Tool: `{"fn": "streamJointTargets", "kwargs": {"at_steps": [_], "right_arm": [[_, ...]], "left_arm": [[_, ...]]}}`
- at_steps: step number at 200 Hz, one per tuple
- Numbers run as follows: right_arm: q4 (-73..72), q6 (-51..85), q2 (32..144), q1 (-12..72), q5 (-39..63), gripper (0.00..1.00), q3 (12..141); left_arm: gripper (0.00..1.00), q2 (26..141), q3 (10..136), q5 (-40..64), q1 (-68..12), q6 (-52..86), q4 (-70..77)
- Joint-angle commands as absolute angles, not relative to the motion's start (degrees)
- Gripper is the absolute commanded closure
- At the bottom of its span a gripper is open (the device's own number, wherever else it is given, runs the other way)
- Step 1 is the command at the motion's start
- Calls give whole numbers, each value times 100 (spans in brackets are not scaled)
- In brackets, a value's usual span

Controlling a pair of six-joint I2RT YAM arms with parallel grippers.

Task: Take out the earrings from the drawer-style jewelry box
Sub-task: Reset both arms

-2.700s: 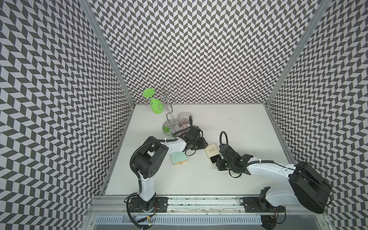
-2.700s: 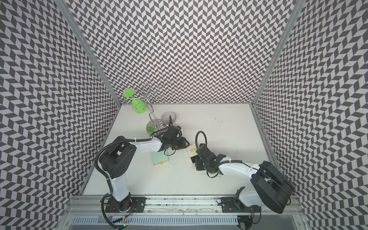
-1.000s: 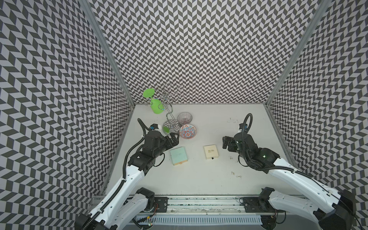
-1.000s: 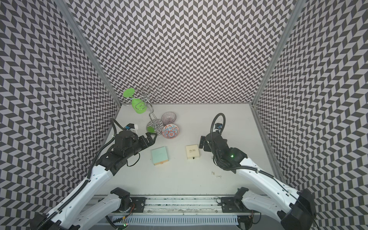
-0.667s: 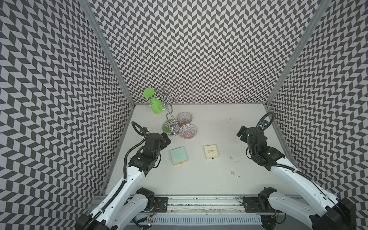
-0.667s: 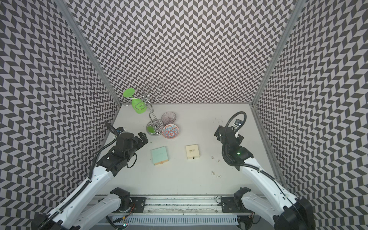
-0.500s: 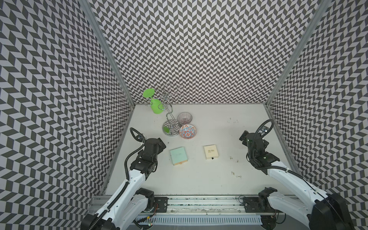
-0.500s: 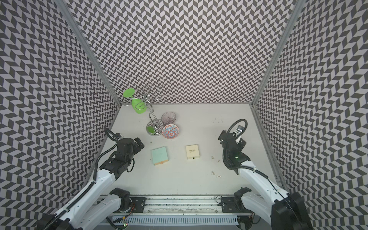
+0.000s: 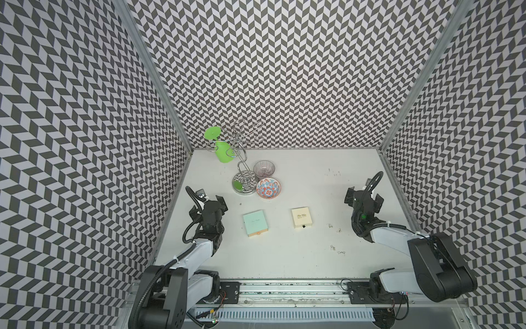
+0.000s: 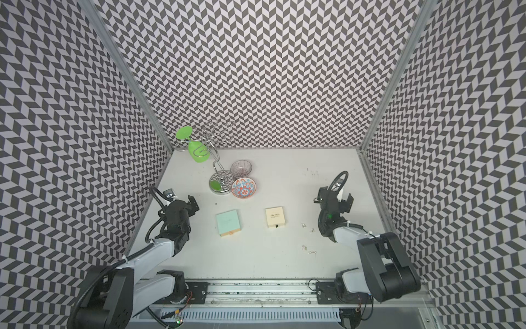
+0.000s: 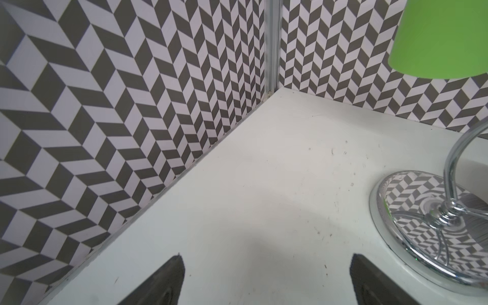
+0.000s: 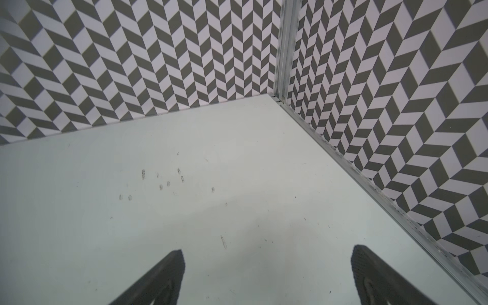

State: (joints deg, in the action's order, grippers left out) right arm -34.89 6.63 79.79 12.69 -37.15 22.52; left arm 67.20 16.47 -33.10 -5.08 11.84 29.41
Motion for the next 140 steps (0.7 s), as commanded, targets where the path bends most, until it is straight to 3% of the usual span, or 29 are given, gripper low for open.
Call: {"fn": "streamJointTargets", "kwargs": {"at_steps": [1,27,60,75,97,118,140], "right_arm": [[-5015,-136,8181,1244,-2934,1,2146],[-6338,-411,8411,1160,-2320,1,1846],[-7118,-200,8620,819,-1751,1,1504],[-7212,-108,8561,657,-1384,1,1327],[-9050,-208,9109,621,-1248,1,670],[-7991,-127,8813,622,-1278,1,975],[-7257,41,8886,531,-1329,1,1492]], "left_arm": [[1,7254,1519,-3071,-366,752,4701],[1,7913,1809,-2339,-380,434,5284],[0,8600,1516,-2006,-298,409,6910],[1,8505,1458,-1563,-355,230,6796],[0,9236,708,-1626,-503,-160,9211],[0,8741,1134,-1416,-295,291,7504],[0,8939,1335,-1262,-169,289,7454]]}}
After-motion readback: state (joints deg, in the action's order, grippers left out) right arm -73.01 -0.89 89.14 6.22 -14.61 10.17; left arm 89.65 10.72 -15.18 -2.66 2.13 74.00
